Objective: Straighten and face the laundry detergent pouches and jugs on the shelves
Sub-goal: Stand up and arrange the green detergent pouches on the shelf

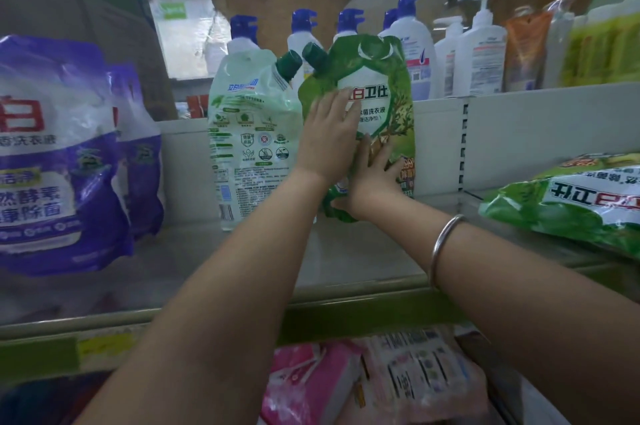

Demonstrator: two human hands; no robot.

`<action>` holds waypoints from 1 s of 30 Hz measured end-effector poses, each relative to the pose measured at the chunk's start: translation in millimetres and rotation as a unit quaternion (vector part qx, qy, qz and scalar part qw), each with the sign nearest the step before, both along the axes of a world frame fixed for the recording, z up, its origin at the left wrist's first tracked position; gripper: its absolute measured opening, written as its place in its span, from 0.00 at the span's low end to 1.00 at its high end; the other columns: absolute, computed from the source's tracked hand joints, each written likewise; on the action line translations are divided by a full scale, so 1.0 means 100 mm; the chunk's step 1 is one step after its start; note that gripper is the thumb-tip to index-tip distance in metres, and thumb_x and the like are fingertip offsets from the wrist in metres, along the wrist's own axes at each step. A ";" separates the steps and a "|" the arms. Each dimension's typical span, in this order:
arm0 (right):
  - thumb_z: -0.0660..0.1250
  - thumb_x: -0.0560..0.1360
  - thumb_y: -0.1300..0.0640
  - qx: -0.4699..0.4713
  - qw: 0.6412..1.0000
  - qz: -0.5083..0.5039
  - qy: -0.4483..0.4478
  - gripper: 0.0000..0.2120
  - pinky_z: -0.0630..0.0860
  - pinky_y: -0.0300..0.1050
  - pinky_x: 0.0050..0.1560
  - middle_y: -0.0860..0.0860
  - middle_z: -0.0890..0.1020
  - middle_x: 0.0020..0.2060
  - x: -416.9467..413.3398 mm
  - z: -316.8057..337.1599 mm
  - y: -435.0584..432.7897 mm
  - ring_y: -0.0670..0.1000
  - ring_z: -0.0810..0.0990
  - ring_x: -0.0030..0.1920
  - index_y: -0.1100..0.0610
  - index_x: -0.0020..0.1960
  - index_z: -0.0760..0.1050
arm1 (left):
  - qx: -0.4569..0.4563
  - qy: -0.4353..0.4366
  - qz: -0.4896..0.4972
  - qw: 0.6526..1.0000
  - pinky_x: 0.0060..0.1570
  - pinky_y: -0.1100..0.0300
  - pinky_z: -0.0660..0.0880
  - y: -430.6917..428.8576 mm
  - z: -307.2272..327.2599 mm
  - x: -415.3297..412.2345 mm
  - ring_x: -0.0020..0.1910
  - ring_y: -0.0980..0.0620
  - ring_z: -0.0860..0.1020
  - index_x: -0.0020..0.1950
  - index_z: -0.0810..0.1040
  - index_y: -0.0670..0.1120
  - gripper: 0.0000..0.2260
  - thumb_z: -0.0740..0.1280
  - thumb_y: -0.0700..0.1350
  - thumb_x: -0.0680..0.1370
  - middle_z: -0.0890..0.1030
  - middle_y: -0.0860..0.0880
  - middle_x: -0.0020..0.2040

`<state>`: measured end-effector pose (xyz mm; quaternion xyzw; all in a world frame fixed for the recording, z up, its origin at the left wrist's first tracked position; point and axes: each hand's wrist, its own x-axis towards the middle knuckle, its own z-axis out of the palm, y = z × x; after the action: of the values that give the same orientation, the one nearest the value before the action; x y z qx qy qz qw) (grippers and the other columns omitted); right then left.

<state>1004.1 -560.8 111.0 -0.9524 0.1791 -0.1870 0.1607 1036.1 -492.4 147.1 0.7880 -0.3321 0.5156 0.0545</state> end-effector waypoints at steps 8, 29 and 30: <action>0.71 0.68 0.44 0.131 0.989 0.012 -0.070 0.45 0.67 0.57 0.67 0.60 0.60 0.71 -0.09 0.24 -0.47 0.63 0.64 0.69 0.56 0.75 0.52 | -0.133 0.387 0.011 0.912 0.66 0.52 0.65 0.02 -0.01 -0.41 0.68 0.41 0.64 0.71 0.58 0.37 0.25 0.62 0.37 0.76 0.62 0.39 0.69; 0.63 0.74 0.41 0.023 0.950 0.142 -0.277 0.30 0.60 0.56 0.67 0.52 0.62 0.70 0.40 1.17 -0.58 0.57 0.59 0.70 0.48 0.72 0.59 | -0.202 0.573 0.017 0.794 0.71 0.48 0.58 -0.24 -0.37 -0.43 0.74 0.40 0.53 0.73 0.28 0.41 0.56 0.74 0.52 0.70 0.49 0.40 0.76; 0.63 0.74 0.40 0.008 0.955 0.129 -0.269 0.31 0.59 0.57 0.68 0.52 0.61 0.70 0.42 1.16 -0.58 0.57 0.58 0.70 0.48 0.72 0.59 | -0.201 0.570 0.017 0.796 0.71 0.48 0.58 -0.24 -0.37 -0.42 0.74 0.40 0.53 0.73 0.28 0.41 0.56 0.74 0.52 0.70 0.49 0.41 0.76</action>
<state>1046.4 -619.2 226.7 -0.8806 0.0068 -0.4123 0.2336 994.5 -516.6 109.6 0.9164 -0.1159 0.0289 0.3821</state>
